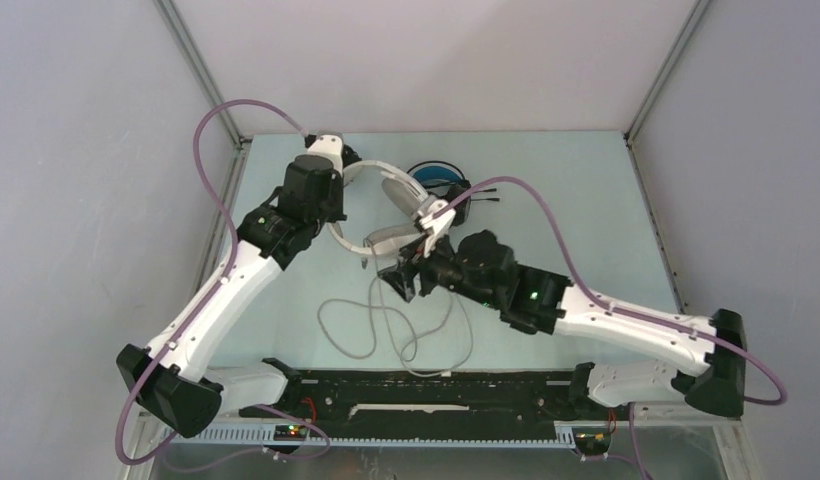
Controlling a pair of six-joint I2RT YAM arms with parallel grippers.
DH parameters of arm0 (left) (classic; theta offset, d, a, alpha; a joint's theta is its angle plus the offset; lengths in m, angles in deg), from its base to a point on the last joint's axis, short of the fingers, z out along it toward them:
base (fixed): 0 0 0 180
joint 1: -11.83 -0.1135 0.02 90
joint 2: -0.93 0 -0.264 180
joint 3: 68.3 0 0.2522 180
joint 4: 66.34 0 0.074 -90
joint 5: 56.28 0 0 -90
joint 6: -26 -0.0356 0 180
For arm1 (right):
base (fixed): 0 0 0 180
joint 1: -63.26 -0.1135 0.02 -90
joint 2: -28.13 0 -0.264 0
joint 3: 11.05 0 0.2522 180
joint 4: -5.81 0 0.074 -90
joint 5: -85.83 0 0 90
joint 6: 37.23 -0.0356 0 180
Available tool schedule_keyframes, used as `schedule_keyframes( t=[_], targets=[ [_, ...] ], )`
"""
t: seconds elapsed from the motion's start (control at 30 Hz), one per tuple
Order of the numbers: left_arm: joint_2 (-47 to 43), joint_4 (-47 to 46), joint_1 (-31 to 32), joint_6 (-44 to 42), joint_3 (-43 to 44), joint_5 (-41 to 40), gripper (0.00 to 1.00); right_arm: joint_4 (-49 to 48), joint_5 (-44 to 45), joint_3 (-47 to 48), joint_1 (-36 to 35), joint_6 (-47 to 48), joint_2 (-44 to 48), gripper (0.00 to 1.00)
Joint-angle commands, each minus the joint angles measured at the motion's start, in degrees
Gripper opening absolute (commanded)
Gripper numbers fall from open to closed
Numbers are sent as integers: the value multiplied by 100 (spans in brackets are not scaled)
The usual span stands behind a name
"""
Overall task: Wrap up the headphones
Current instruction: Wrap the headphones cable around the headphones.
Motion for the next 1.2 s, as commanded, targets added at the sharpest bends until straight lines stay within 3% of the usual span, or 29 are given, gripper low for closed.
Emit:
schedule_keyframes(
  t=[0.0,0.27,0.37,0.63,0.93,1.17],
  targets=[
    [-53,-434,-75,430,722,-166,0,-706,1284,-73,-571,-382,-411,64],
    [-74,-304,-76,606,741,-103,0,-892,1869,-61,-648,-710,-1020,61],
    [-139,-371,-76,636,603,-80,0,-1007,1788,-66,-559,-682,-1067,56],
    [-136,-456,-205,532,487,-52,0,-1173,809,-74,-115,-968,-1042,1],
    [-117,-268,-690,342,448,-185,0,-85,1261,-95,130,-601,20,0],
    [-214,-307,-1030,236,287,-133,0,635,1514,-395,755,-654,837,0]
  ],
)
